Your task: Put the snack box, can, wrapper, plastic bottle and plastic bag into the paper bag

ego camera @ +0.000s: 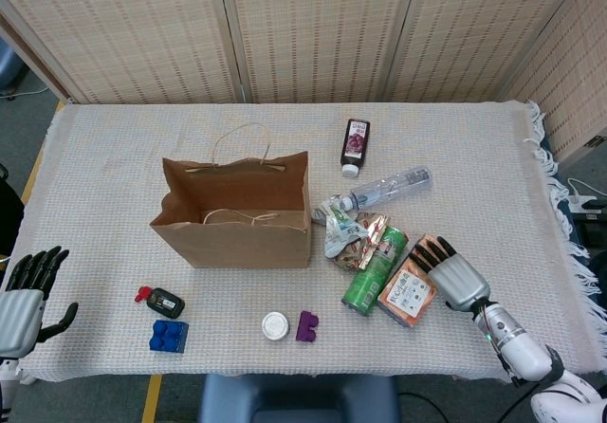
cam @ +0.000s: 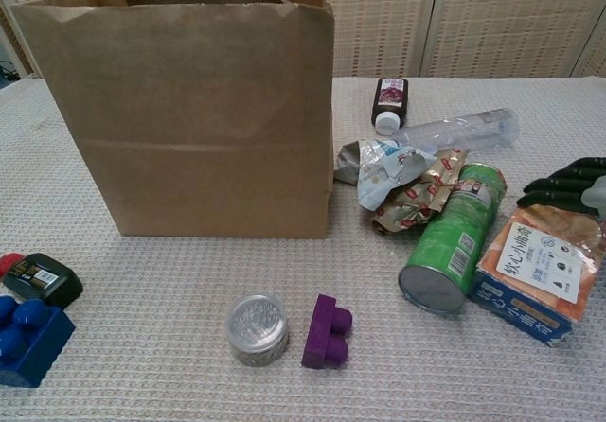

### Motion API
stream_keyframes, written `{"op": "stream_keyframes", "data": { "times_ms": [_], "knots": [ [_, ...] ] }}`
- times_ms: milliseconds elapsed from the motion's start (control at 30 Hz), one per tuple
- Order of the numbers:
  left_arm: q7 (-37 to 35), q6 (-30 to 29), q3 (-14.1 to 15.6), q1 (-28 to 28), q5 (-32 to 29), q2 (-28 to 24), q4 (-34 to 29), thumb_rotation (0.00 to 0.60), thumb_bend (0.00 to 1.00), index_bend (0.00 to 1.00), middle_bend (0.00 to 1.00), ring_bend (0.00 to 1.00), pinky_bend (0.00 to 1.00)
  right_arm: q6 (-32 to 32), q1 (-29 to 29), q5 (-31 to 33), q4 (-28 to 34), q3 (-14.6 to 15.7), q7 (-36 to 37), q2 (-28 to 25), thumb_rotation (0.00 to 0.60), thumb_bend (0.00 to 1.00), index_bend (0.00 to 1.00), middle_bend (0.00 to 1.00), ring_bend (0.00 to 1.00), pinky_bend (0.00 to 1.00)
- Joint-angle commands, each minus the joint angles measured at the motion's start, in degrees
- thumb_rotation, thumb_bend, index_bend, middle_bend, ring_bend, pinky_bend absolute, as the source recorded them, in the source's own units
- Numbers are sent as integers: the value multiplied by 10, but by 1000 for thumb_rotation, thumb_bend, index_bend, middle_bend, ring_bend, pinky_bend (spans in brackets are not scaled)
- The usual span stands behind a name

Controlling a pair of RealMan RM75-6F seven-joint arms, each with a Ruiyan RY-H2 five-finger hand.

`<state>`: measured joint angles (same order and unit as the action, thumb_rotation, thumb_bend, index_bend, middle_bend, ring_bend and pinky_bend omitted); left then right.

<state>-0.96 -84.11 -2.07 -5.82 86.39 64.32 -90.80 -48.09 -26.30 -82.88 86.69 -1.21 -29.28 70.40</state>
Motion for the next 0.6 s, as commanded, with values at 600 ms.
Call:
{"op": "stream_keyframes", "data": {
  "times_ms": [600],
  "knots": [
    [-16,1,3,-1,4,-4,3,600,368,50,0,0,0,41,-54,85,18,8,-63,37,600,46,88,154,128,152]
  ]
}}
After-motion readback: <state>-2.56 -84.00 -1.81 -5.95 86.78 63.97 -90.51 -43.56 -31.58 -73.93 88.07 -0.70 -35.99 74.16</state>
